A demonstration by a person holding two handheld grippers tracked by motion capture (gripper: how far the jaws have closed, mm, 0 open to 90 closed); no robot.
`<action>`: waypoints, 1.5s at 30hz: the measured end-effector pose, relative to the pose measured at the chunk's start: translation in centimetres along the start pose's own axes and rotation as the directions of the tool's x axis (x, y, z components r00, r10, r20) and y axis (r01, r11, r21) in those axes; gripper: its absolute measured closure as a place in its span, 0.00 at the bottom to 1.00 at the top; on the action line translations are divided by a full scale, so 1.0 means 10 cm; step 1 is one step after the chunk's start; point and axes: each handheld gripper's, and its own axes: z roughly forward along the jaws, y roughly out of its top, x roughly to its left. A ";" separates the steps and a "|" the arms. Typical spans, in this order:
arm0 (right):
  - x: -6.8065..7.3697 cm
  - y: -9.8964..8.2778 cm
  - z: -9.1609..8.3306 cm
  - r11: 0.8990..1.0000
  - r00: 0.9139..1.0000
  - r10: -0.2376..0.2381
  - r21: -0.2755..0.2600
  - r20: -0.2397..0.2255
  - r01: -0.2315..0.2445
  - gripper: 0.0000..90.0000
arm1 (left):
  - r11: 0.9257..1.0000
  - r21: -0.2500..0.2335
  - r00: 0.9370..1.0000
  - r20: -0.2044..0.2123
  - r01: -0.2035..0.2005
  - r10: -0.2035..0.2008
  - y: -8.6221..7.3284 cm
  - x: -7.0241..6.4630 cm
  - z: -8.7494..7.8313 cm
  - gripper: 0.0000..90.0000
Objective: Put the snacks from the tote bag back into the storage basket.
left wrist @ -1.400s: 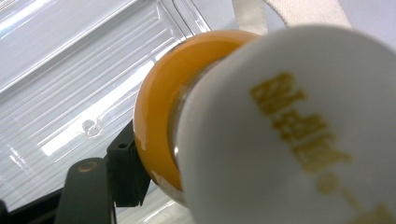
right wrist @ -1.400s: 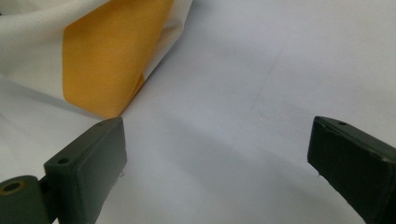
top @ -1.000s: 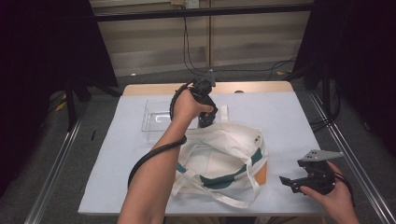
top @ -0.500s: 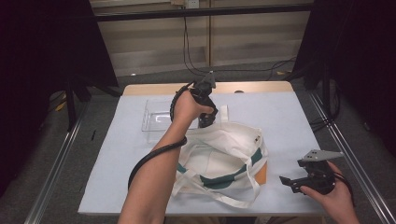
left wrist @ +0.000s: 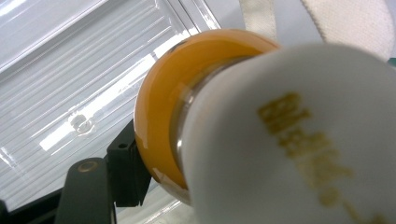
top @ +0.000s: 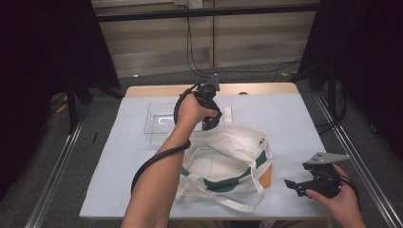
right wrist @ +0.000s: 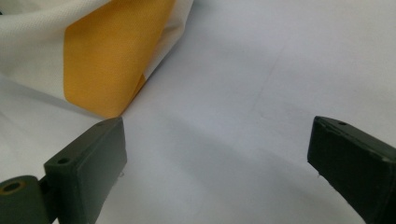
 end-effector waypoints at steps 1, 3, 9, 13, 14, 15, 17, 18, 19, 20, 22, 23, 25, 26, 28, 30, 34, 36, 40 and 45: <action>0.00 0.00 0.00 1.000 1.000 0.003 0.003 0.001 -0.003 0.05 | 1.000 -0.005 1.000 0.001 0.007 -0.007 0.00 0.00 0.00 0.35; 0.00 0.00 0.01 1.000 1.000 -0.003 0.002 -0.001 0.003 0.05 | 1.000 -0.006 1.000 0.000 0.011 -0.011 -0.01 0.00 0.00 0.35; 0.01 0.00 0.01 1.000 1.000 -0.006 0.010 0.004 0.006 0.05 | 1.000 -0.010 1.000 0.007 0.007 -0.007 -0.01 0.01 0.01 0.35; 0.01 0.00 0.01 1.000 1.000 -0.010 0.008 -0.004 0.010 0.05 | 1.000 -0.003 1.000 0.009 0.013 -0.013 -0.02 0.01 0.00 0.35; 0.01 0.00 0.01 1.000 1.000 -0.010 0.008 -0.004 0.010 0.05 | 1.000 -0.003 1.000 0.009 0.013 -0.013 -0.02 0.01 0.00 0.35; 0.01 0.00 0.01 1.000 1.000 -0.010 0.009 -0.004 0.010 0.05 | 1.000 -0.006 1.000 0.010 0.013 -0.013 -0.02 0.01 0.01 0.35; 0.01 0.00 0.01 1.000 1.000 -0.008 0.008 -0.003 0.008 0.05 | 1.000 -0.003 1.000 0.005 0.013 -0.013 -0.03 0.02 0.01 0.35; 0.01 0.00 0.01 1.000 1.000 -0.007 0.009 -0.004 0.007 0.05 | 1.000 0.000 1.000 0.015 0.010 -0.010 -0.03 0.02 0.01 0.35; 0.01 0.00 0.01 1.000 1.000 -0.007 0.009 -0.005 0.008 0.05 | 1.000 0.001 1.000 0.014 0.008 -0.008 -0.04 0.03 0.01 0.35; 0.01 0.00 0.01 1.000 1.000 -0.008 0.009 -0.003 0.008 0.05 | 0.999 0.001 0.999 0.020 0.033 -0.033 -0.04 0.02 0.01 0.35; 0.01 0.00 0.01 1.000 1.000 -0.008 0.009 -0.003 0.008 0.05 | 1.000 -0.005 1.000 0.022 0.014 -0.014 -0.05 0.03 0.01 0.35; 0.02 0.00 0.01 1.000 1.000 -0.008 0.009 -0.004 0.008 0.05 | 1.000 -0.007 1.000 0.023 0.011 -0.011 -0.06 0.04 0.01 0.35; 0.02 0.00 0.02 1.000 1.000 -0.009 0.013 -0.004 0.009 0.05 | 1.000 -0.007 1.000 0.022 0.010 -0.010 -0.06 0.04 0.01 0.35; 0.02 0.00 0.02 1.000 1.000 -0.009 0.014 -0.004 0.009 0.05 | 1.000 -0.006 1.000 0.025 0.002 -0.002 -0.06 0.04 0.01 0.35; 0.02 0.00 0.02 1.000 1.000 -0.010 0.012 -0.004 0.010 0.05 | 1.000 -0.008 1.000 0.012 0.006 -0.006 -0.07 0.03 0.01 0.35; 0.02 0.00 0.02 1.000 1.000 -0.012 0.011 -0.004 0.012 0.05 | 1.000 -0.015 1.000 0.019 0.004 -0.004 -0.07 0.03 0.02 0.34; 0.02 0.00 0.02 1.000 1.000 -0.011 0.011 -0.004 0.011 0.05 | 1.000 -0.018 0.999 0.031 0.012 -0.011 -0.09 0.04 0.03 0.34; 0.02 0.00 0.02 1.000 1.000 -0.009 0.013 -0.004 0.009 0.05 | 1.000 -0.022 1.000 0.029 0.012 -0.011 -0.10 0.04 0.03 0.34; 0.02 0.00 0.02 1.000 1.000 -0.010 0.014 -0.005 0.010 0.05 | 0.999 -0.034 0.999 0.032 0.011 -0.010 -0.11 0.04 0.04 0.34; 0.03 0.01 0.03 1.000 1.000 -0.018 0.012 -0.001 0.018 0.05 | 0.999 -0.034 0.999 0.047 0.011 -0.010 -0.12 0.05 0.04 0.34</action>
